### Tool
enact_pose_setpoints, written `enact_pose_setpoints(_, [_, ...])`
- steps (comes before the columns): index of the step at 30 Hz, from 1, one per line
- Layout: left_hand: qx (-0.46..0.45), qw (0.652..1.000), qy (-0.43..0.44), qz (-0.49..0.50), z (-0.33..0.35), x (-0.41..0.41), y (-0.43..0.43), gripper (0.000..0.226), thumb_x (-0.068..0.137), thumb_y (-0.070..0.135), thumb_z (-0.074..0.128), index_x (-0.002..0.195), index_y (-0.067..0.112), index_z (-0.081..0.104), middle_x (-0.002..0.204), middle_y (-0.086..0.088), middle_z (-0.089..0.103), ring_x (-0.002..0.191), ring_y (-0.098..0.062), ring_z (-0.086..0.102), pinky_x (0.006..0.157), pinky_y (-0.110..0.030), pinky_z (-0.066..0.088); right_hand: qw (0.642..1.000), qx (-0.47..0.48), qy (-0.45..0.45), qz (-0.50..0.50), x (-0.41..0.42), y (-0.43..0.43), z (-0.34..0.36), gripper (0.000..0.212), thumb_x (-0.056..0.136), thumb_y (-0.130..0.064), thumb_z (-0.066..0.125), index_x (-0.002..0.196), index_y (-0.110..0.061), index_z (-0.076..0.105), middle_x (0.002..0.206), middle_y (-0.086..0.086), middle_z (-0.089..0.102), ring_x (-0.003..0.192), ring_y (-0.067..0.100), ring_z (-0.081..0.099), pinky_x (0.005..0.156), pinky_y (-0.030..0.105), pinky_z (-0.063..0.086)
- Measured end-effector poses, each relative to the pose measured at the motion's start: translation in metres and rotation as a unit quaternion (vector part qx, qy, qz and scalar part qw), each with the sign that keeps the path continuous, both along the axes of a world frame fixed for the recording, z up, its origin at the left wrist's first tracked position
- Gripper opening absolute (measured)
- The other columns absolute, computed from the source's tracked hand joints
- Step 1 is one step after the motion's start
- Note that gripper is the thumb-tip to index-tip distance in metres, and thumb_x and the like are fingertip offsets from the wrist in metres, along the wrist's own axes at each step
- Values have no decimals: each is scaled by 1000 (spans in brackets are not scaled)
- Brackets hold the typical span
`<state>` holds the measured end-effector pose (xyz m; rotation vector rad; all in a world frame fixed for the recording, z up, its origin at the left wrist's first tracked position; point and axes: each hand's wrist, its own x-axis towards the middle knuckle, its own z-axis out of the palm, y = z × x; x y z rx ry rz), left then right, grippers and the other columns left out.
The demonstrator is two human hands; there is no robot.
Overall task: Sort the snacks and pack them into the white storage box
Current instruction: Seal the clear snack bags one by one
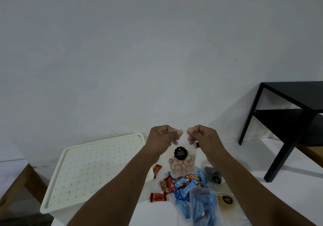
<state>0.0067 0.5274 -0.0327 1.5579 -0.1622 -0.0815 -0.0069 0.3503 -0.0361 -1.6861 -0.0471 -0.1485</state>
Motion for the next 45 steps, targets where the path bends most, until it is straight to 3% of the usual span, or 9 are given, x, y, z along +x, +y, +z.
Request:
enact_pose_setpoints(7, [-2, 991, 108, -80, 3, -6, 15, 38, 84, 43, 71, 96, 8, 77, 97, -15, 77, 86, -25, 74, 76, -34, 54, 995, -91, -34, 27, -4, -17, 5, 14, 91, -27, 66, 86, -18, 76, 86, 7, 74, 73, 11, 60, 72, 16, 46])
enact_pose_setpoints(12, [16, 983, 130, -132, 3, -7, 19, 32, 89, 28, 69, 106, 1, 73, 105, -19, 74, 97, -33, 71, 73, -33, 58, 992, -111, -5, 59, 0, -17, 13, 14, 92, -24, 66, 86, -15, 75, 55, -3, 52, 51, 10, 40, 49, 17, 36])
enact_pose_setpoints(18, [25, 987, 103, -120, -7, -9, 7, 30, 89, 29, 69, 101, 2, 74, 97, -14, 76, 87, -26, 73, 76, -32, 60, 998, -47, 32, 31, 2, -5, -1, 14, 95, -12, 59, 90, -7, 71, 65, 5, 68, 60, 19, 62, 48, 27, 42])
enact_pose_setpoints(22, [60, 992, 73, -80, -15, -7, 3, 24, 92, 26, 66, 96, 5, 75, 92, -12, 76, 78, -17, 72, 74, -30, 60, 997, 47, 68, 15, 1, 2, -7, 19, 90, -25, 67, 96, -8, 72, 73, 10, 71, 68, 21, 67, 54, 30, 48])
enact_pose_setpoints(26, [99, 993, 35, -45, -21, -7, -3, 22, 95, 24, 63, 90, 6, 75, 84, -9, 73, 74, -16, 68, 69, -27, 58, 992, 102, 77, 18, 5, 5, -15, 15, 90, -12, 67, 104, -9, 71, 76, 9, 71, 71, 20, 66, 60, 30, 51])
enact_pose_setpoints(35, [136, 990, -19, -27, -27, -4, -4, 26, 94, 31, 63, 87, 8, 71, 91, -19, 71, 89, -38, 69, 71, -39, 59, 983, 148, 91, 63, 5, -8, -20, 22, 92, 0, 59, 112, -2, 66, 80, 16, 64, 75, 24, 63, 69, 34, 51])
enact_pose_setpoints(39, [128, 991, -48, -6, -30, -6, -2, 26, 94, 30, 62, 79, 8, 64, 85, -8, 70, 84, -23, 67, 83, -47, 56, 969, 223, 102, -29, 12, -9, -14, 12, 89, 3, 61, 99, 1, 67, 76, 17, 64, 70, 26, 61, 69, 34, 53])
enact_pose_setpoints(41, [131, 989, -53, -34, -36, -6, 1, 30, 92, 29, 64, 70, 11, 71, 100, 4, 74, 98, -7, 65, 93, -39, 52, 961, 246, 111, -56, 17, -10, -11, 7, 87, 3, 63, 94, 1, 67, 76, 18, 65, 67, 25, 62, 69, 34, 54])
enact_pose_setpoints(45, [215, 971, -94, -47, -52, -3, -8, 16, 89, 27, 68, 99, 32, 79, 129, 14, 63, 119, 2, 51, 92, -20, 41, 952, 266, 143, -44, 22, -11, -5, 5, 88, -1, 64, 93, 1, 66, 76, 16, 66, 68, 24, 64, 68, 32, 55])
